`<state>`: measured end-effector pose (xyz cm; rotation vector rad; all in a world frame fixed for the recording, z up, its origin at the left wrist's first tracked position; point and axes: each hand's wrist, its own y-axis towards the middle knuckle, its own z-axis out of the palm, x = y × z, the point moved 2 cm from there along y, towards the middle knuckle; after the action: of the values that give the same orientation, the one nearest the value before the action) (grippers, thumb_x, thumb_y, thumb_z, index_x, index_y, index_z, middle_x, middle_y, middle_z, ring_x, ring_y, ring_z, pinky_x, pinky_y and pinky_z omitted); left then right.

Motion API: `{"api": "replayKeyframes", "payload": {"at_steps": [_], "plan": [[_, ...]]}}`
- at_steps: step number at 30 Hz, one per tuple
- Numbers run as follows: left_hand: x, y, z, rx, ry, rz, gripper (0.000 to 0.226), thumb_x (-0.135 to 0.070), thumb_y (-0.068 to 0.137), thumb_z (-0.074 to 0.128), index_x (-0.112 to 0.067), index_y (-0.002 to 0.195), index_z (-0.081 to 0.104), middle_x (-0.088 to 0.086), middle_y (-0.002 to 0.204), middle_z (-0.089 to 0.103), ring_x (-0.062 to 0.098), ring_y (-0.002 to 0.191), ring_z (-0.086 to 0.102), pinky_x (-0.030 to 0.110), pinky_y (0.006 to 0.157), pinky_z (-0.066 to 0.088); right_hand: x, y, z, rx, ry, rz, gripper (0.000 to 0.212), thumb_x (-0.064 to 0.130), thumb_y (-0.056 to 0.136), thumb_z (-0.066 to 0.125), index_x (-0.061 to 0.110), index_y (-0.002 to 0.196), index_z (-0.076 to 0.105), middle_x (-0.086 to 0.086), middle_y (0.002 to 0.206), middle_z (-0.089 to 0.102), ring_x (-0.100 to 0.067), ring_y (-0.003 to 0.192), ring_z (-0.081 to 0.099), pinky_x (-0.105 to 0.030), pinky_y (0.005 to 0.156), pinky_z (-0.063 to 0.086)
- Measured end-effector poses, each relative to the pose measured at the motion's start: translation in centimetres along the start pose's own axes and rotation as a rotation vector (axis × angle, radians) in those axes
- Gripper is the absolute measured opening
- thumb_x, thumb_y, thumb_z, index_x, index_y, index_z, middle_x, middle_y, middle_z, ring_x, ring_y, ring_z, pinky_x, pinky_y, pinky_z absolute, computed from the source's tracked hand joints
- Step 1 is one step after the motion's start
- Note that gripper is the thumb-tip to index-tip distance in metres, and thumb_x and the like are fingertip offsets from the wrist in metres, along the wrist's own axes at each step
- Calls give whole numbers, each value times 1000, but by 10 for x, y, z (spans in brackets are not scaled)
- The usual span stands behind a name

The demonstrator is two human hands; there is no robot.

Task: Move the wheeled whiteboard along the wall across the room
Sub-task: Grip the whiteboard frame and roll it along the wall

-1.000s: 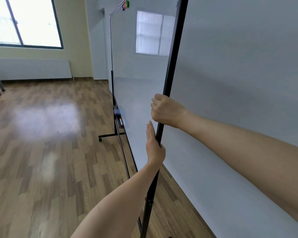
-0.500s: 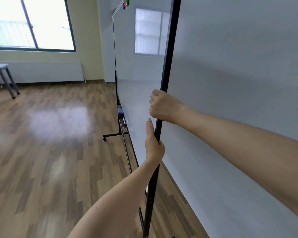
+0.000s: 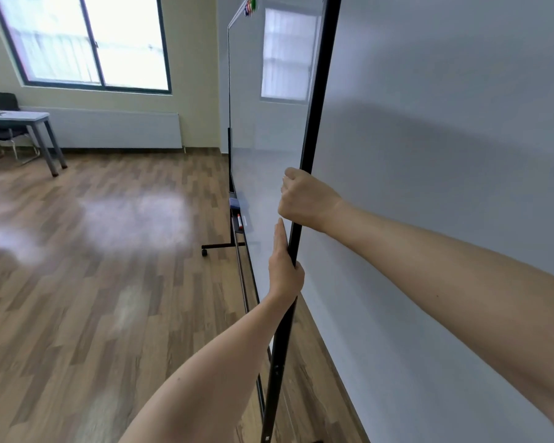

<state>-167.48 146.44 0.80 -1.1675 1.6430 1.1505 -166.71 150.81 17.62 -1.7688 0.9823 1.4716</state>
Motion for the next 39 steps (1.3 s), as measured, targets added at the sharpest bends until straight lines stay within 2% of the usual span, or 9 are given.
{"api": "replayKeyframes", "payload": {"at_steps": [4, 8, 11, 16, 24, 28, 31, 36, 39], "plan": [[4, 60, 3, -4, 24, -2, 107, 19, 75, 37, -39, 157, 1, 25, 149, 47, 46, 132, 49, 52, 106, 48, -10, 44, 42, -28, 22, 32, 37, -10, 56, 45, 20, 41, 28, 14, 42, 49, -8, 44, 46, -25, 66, 36], [28, 140, 10, 3, 24, 11, 108, 16, 79, 42, -48, 152, -5, 32, 146, 47, 50, 132, 48, 55, 104, 50, -19, 106, 94, -18, 39, 59, 38, -13, 55, 43, 21, 40, 34, 13, 41, 49, -8, 44, 46, -24, 65, 37], [41, 195, 12, 15, 26, 35, 110, 15, 78, 41, -54, 148, -8, 18, 154, 45, 45, 135, 48, 54, 106, 49, -25, 149, 130, 5, 32, 63, 40, -14, 56, 41, 23, 42, 39, 13, 42, 50, -9, 44, 46, -25, 64, 35], [62, 289, 9, 37, 28, 59, 105, 21, 78, 40, -33, 158, 0, 1, 169, 21, 28, 152, 31, 46, 116, 40, -36, 228, 186, 15, 16, 32, 41, -13, 61, 50, 25, 44, 49, 12, 44, 49, -9, 47, 45, -27, 63, 31], [97, 422, 5, 38, 50, 49, 107, 18, 78, 41, -39, 156, -5, 6, 166, 28, 40, 143, 41, 50, 109, 47, -52, 339, 263, 17, 25, 35, 40, -12, 61, 50, 24, 44, 45, 11, 45, 51, -10, 47, 46, -26, 66, 38], [115, 487, 3, 29, 50, 55, 112, 15, 80, 43, -57, 146, -12, 9, 162, 36, 47, 139, 43, 54, 107, 48, -57, 395, 303, -6, -14, 43, 39, -11, 65, 46, 22, 45, 49, 10, 45, 53, -10, 46, 47, -26, 69, 42], [132, 548, -1, 4, 58, 58, 117, 15, 81, 42, -67, 139, -16, 22, 153, 44, 53, 136, 43, 58, 105, 49, -66, 446, 337, -25, -10, 63, 38, -10, 59, 48, 22, 42, 39, 13, 42, 50, -12, 44, 38, -24, 67, 40], [153, 632, -1, 19, 41, 22, 111, 17, 76, 38, -50, 152, -6, 21, 154, 43, 53, 134, 42, 58, 106, 47, -73, 520, 397, -54, 25, 71, 39, -11, 55, 44, 15, 39, 19, 15, 38, 46, -14, 42, 29, -27, 73, 35], [166, 659, -4, 14, 22, 35, 112, 18, 74, 37, -51, 153, -5, 32, 149, 42, 54, 134, 41, 60, 108, 44, -71, 536, 411, -115, 7, 31, 39, -5, 54, 51, 17, 38, 23, 15, 38, 46, -15, 41, 28, -24, 67, 37]]}}
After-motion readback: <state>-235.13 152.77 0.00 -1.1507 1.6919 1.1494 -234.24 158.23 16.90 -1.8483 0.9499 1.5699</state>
